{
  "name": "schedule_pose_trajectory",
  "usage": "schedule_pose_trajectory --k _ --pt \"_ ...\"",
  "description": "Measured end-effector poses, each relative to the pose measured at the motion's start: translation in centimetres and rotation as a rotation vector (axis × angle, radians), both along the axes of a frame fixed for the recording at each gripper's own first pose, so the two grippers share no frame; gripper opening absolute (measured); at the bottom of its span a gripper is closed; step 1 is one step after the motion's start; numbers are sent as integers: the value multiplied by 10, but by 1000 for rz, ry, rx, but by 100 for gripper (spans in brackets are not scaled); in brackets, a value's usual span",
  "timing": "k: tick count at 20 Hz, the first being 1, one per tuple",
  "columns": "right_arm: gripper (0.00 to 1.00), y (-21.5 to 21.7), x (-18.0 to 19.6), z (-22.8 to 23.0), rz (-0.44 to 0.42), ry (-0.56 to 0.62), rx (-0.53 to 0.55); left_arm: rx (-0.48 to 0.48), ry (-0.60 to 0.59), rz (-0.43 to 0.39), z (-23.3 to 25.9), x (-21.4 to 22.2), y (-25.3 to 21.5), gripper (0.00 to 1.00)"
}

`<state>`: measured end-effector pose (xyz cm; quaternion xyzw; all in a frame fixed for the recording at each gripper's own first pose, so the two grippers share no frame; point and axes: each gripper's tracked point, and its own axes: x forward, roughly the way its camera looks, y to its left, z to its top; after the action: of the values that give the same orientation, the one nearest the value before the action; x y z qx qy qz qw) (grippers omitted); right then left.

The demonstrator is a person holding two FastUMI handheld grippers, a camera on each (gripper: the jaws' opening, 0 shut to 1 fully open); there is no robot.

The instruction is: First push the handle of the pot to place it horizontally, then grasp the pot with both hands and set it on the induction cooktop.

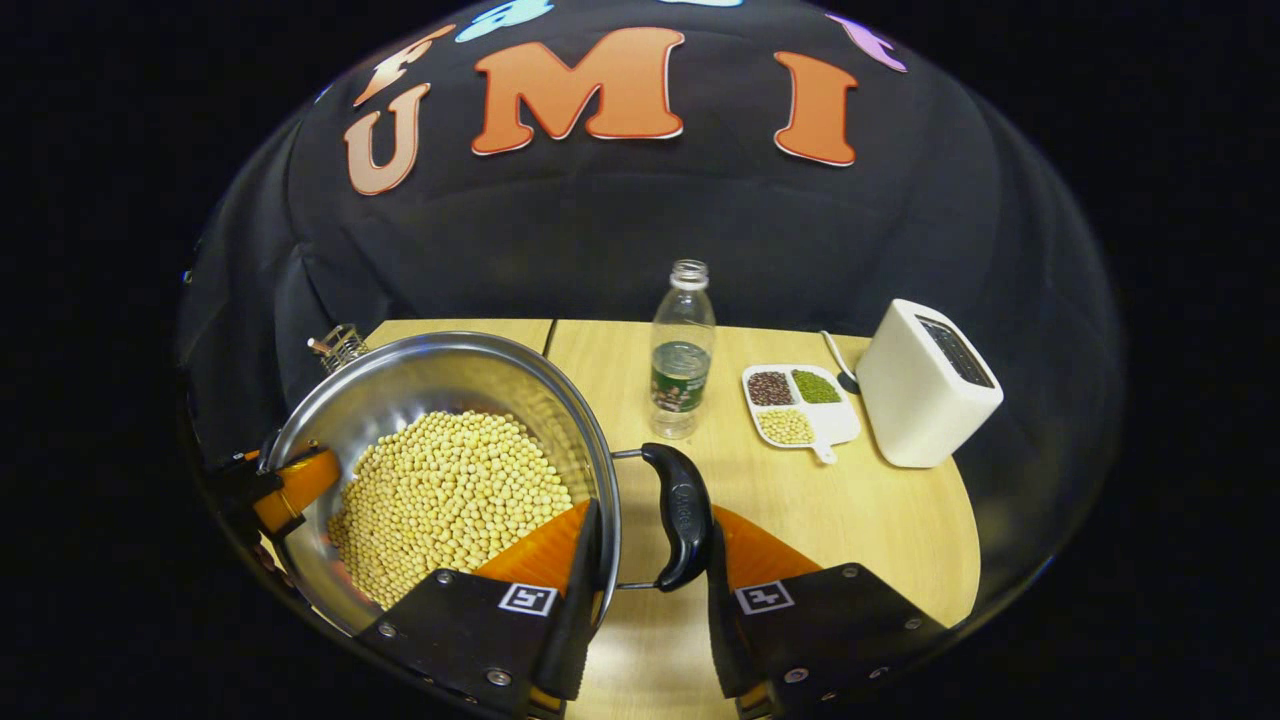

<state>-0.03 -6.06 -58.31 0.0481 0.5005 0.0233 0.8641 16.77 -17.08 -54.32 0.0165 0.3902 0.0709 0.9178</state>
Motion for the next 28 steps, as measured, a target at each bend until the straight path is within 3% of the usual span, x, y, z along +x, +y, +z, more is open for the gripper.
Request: schedule_pose_trajectory --k 9,28 --pt "51 -4 6 1 45 -27 30 22 -7 76 3 -9 -11 72" --pt "50 -3 4 -3 45 -6 27 -10 40 166 8 -16 -11 71"
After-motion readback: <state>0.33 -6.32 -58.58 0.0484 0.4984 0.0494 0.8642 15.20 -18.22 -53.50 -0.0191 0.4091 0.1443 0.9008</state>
